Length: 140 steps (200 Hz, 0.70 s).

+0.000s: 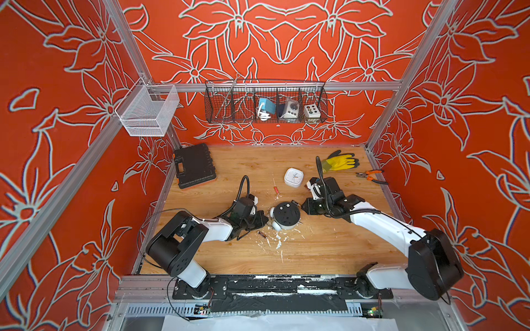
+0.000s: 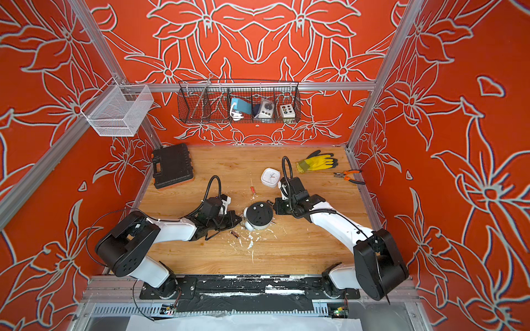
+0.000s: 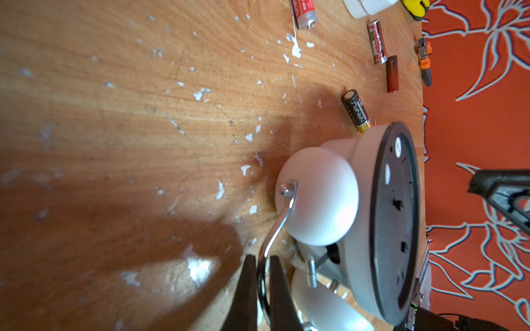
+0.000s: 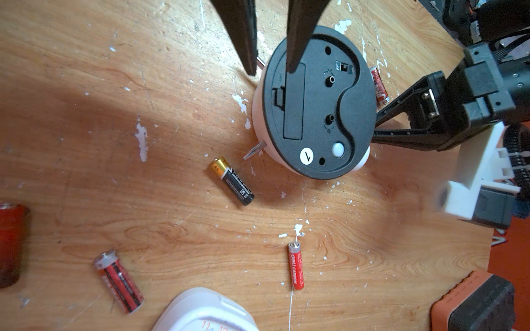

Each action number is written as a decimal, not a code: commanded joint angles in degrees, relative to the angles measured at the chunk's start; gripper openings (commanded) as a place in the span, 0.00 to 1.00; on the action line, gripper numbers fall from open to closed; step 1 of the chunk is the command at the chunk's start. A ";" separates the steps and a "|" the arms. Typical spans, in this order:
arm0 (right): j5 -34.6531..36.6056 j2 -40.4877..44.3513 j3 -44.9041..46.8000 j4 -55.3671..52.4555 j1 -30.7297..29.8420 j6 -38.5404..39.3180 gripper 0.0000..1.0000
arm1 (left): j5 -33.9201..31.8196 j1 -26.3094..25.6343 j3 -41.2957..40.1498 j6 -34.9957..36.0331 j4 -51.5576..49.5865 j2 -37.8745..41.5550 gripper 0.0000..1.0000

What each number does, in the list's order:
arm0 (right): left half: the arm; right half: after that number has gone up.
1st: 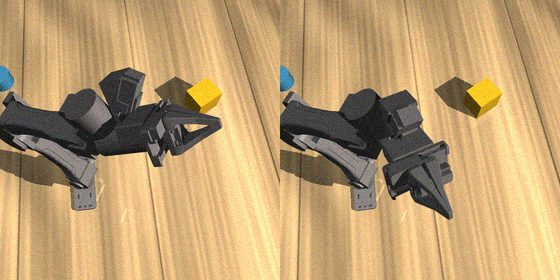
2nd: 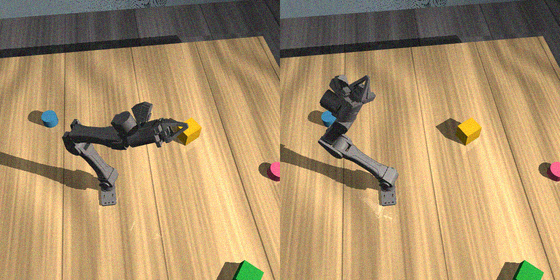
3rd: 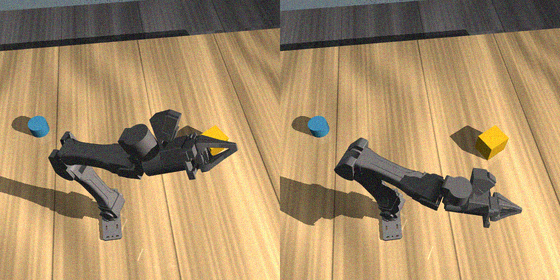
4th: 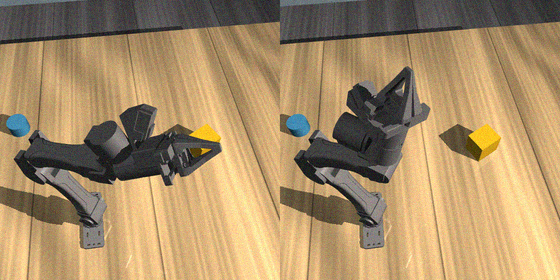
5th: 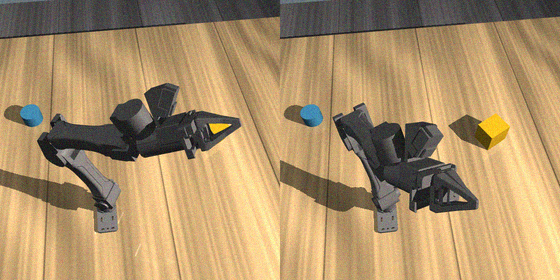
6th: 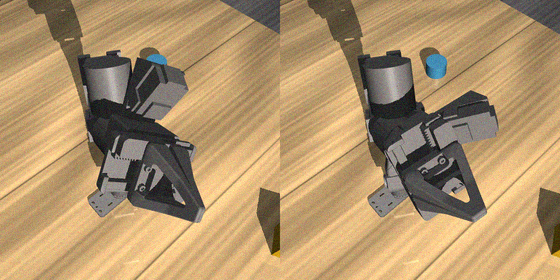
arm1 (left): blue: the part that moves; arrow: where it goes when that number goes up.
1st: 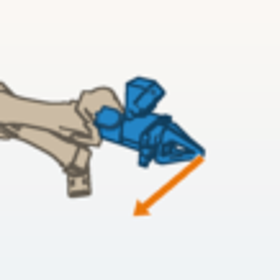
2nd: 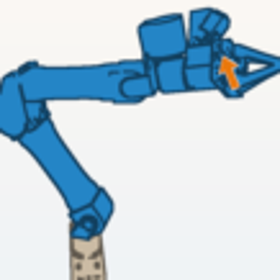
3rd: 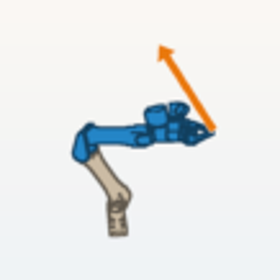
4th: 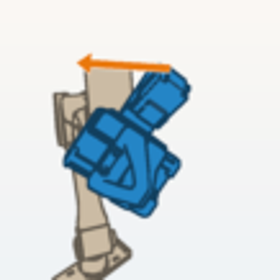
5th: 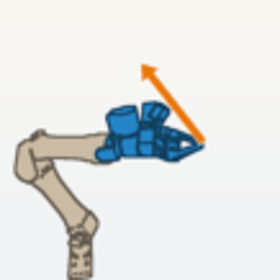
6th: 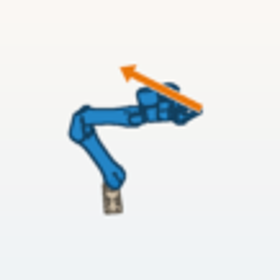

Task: Insert the battery into the alarm
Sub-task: Adjust the alarm at the center of the board, then remove the cover from the alarm.

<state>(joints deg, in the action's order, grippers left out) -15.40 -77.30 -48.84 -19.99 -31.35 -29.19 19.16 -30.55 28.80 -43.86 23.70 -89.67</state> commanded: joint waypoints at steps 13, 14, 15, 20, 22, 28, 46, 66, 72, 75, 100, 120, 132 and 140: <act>6.89 -1.01 -3.91 -5.58 -3.62 -0.01 0.33 | 0.90 0.22 -0.51 -0.25 1.33 0.28 0.00; 7.01 -1.10 -3.99 -5.67 -3.80 -0.05 0.34 | 0.89 0.22 -0.50 -0.26 1.38 0.28 0.00; 7.21 -1.14 -4.12 -5.76 -3.93 -0.11 0.34 | 0.93 0.22 -0.54 -0.26 1.41 0.28 0.00; 7.85 -1.53 -4.54 -6.20 -4.61 -0.19 0.36 | 1.08 0.21 -0.63 -0.35 1.52 0.20 0.00; 8.15 -1.65 -4.69 -6.38 -4.82 -0.30 0.37 | 1.08 0.22 -0.64 -0.37 1.52 0.15 0.00; 8.86 -2.23 -5.22 -7.04 -5.54 -0.44 0.39 | 1.07 0.20 -0.61 -0.44 1.50 0.12 0.00; 10.71 -4.00 -7.04 -8.65 -7.90 -1.02 0.41 | 1.25 0.22 -0.63 -0.44 1.61 -0.07 0.00; 11.47 -6.12 -8.77 -9.62 -9.78 -1.30 0.41 | 1.39 0.17 -0.59 -0.45 1.61 -0.16 0.00; 11.54 -6.75 -9.13 -9.76 -10.15 -1.46 0.41 | 1.32 0.22 -0.63 -0.36 1.52 -0.11 0.00; 11.70 -7.07 -9.32 -9.80 -10.35 -1.55 0.41 | 1.26 0.18 -0.57 -0.35 1.52 -0.13 0.00; 12.16 -9.39 -10.60 -10.16 -11.12 -1.75 0.41 | 1.06 0.21 -0.58 -0.27 1.34 0.09 0.00; 12.93 -10.69 -11.01 -9.99 -11.23 -1.46 0.41 | 1.01 0.22 -0.67 -0.23 1.19 0.28 0.00; 13.55 -11.53 -11.42 -10.20 -11.24 -1.23 0.41 | 0.99 0.22 -0.66 -0.18 1.17 0.33 0.00; 13.85 -12.06 -11.70 -10.33 -11.25 -1.05 0.41 | 0.94 0.22 -0.59 -0.18 1.08 0.46 0.00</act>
<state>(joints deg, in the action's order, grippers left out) -4.38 -87.85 -58.37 -28.64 -42.46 -29.80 19.57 -30.44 28.71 -43.97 24.10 -89.67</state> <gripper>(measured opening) 0.410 0.049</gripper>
